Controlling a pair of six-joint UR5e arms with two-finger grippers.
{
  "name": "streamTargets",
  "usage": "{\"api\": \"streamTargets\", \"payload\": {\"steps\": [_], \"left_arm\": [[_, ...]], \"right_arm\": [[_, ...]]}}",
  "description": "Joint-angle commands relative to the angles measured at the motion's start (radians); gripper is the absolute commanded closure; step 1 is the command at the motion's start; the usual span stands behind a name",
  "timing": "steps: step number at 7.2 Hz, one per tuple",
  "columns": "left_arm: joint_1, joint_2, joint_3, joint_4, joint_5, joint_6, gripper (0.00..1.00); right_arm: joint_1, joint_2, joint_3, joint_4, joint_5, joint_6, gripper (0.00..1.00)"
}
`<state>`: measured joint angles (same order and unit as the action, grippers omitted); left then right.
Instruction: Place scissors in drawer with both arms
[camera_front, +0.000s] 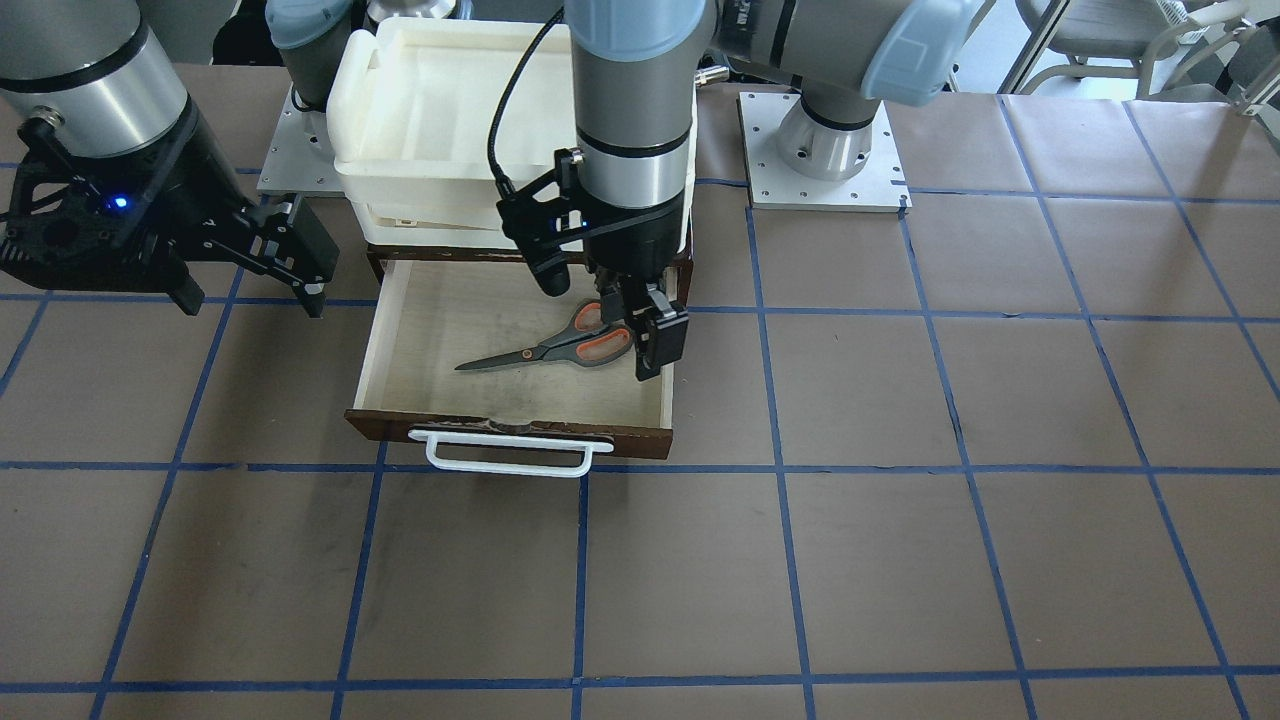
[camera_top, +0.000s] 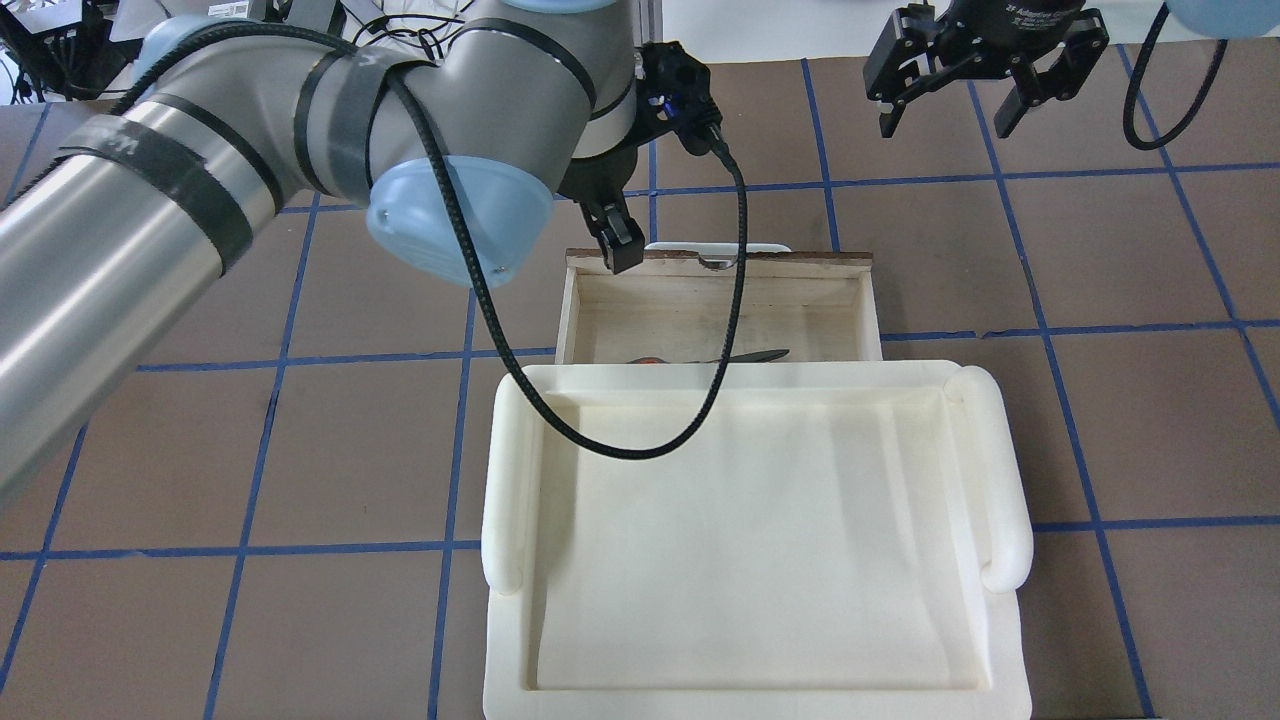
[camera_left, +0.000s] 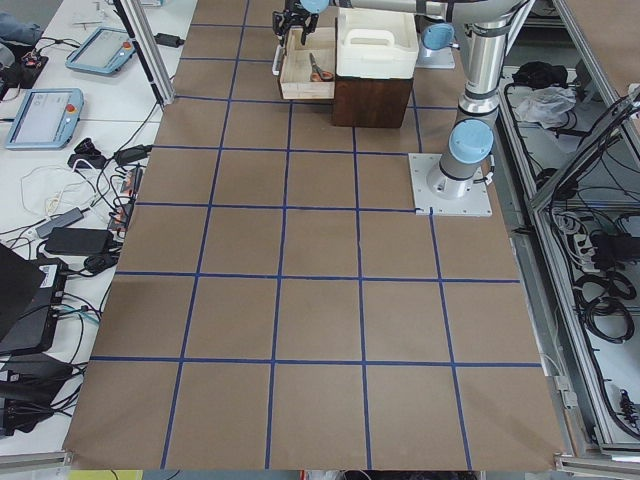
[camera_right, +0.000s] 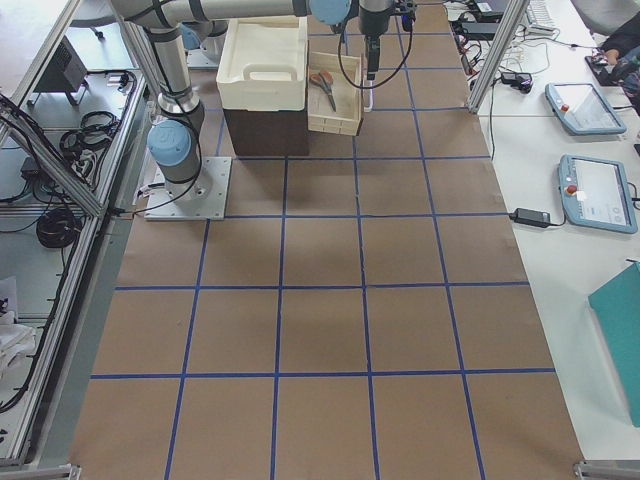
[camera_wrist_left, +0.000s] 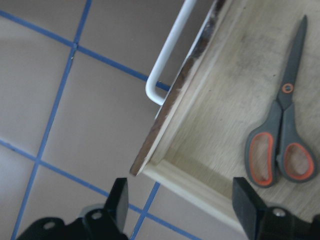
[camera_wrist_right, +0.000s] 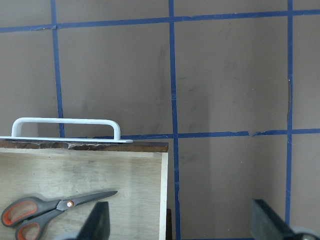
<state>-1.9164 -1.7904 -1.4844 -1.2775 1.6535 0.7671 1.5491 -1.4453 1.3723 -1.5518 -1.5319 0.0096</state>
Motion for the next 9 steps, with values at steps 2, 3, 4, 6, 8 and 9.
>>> {"api": "streamTargets", "payload": {"steps": [2, 3, 4, 6, 8, 9], "left_arm": [[0.120, 0.112, 0.030, -0.152, -0.051, -0.076, 0.22], [0.157, 0.144, 0.035, -0.214, -0.072, -0.201, 0.17], [0.166, 0.176, 0.036, -0.232, -0.092, -0.426, 0.08], [0.207, 0.194, 0.026, -0.298, -0.089, -0.739, 0.00], [0.244, 0.218, 0.029, -0.398, -0.098, -0.824, 0.00], [0.253, 0.227, 0.035, -0.410, -0.101, -0.844, 0.00]], "right_arm": [[0.009, -0.007, 0.036, 0.009, -0.014, 0.015, 0.00], [0.011, -0.010, 0.037, 0.025, -0.029, 0.015, 0.00], [0.011, -0.010, 0.037, 0.038, -0.030, 0.015, 0.00], [0.011, -0.013, 0.037, 0.035, -0.031, 0.015, 0.00], [0.009, -0.012, 0.037, 0.038, -0.033, 0.015, 0.00], [0.009, -0.012, 0.037, 0.038, -0.033, 0.015, 0.00]]}}
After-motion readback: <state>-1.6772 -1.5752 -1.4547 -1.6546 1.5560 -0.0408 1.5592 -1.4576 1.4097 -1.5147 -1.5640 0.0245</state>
